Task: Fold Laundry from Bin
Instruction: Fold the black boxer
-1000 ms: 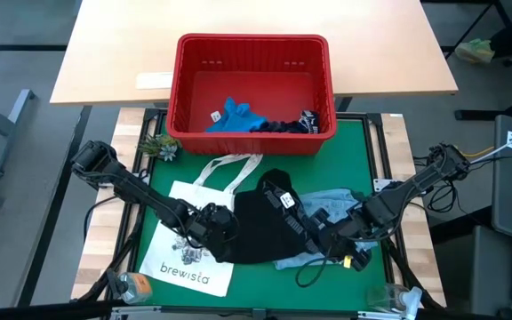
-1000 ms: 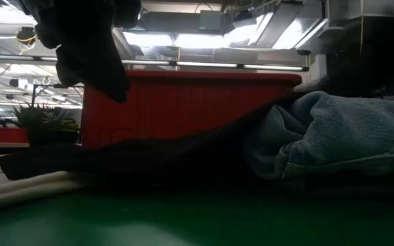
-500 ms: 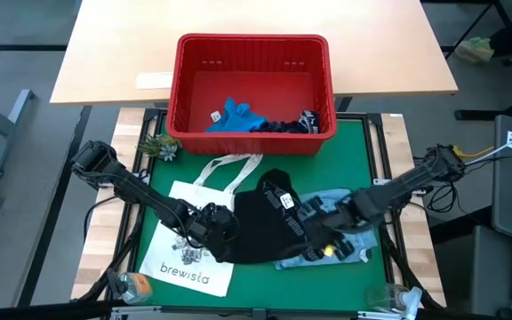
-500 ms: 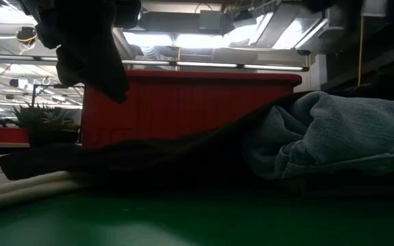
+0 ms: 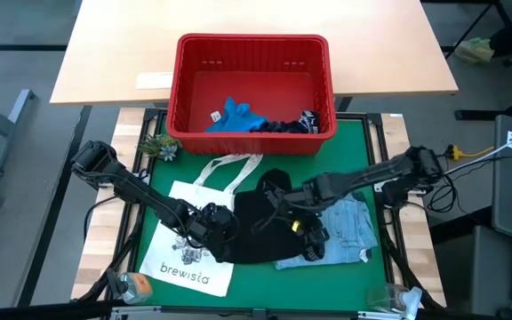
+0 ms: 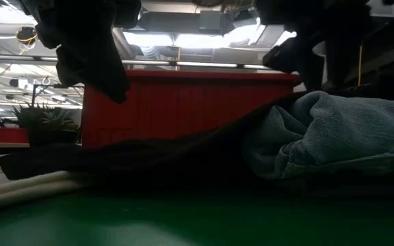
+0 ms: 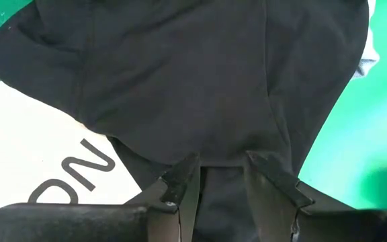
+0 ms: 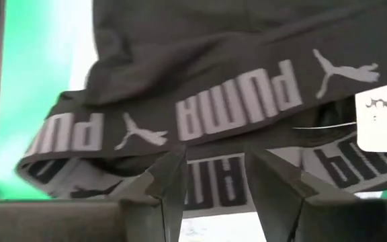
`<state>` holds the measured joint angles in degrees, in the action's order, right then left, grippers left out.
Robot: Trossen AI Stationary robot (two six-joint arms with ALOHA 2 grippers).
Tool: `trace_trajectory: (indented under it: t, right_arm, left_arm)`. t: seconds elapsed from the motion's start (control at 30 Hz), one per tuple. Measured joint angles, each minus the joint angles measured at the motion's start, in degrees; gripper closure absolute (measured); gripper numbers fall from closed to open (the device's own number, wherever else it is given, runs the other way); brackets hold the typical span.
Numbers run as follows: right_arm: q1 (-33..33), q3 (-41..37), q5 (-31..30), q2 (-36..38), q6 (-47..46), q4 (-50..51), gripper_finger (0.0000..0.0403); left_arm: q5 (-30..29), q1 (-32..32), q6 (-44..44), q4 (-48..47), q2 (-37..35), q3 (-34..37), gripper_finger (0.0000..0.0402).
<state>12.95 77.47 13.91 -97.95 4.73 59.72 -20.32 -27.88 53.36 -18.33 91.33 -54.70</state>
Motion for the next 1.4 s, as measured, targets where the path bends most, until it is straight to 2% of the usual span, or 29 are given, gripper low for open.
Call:
trace_trajectory:
  t: [0.27, 0.63, 1.4]
  right_arm:
    - [-3.97, 0.00, 3.39, -1.43, 0.07, -0.47, 0.0254]
    - [-3.98, 0.00, 7.13, -1.67, 0.05, -6.19, 0.0254]
    - [-3.93, 0.00, 7.23, -1.67, -5.84, -2.69, 0.0254]
  left_arm:
    - [-0.01, -0.04, 0.00, 0.00, -0.01, 0.00, 0.0289]
    - [-0.11, -0.06, 0.00, 0.00, -0.04, 0.00, 0.0289]
    - [-1.77, -0.81, 0.02, 0.02, -0.04, 0.02, 0.0289]
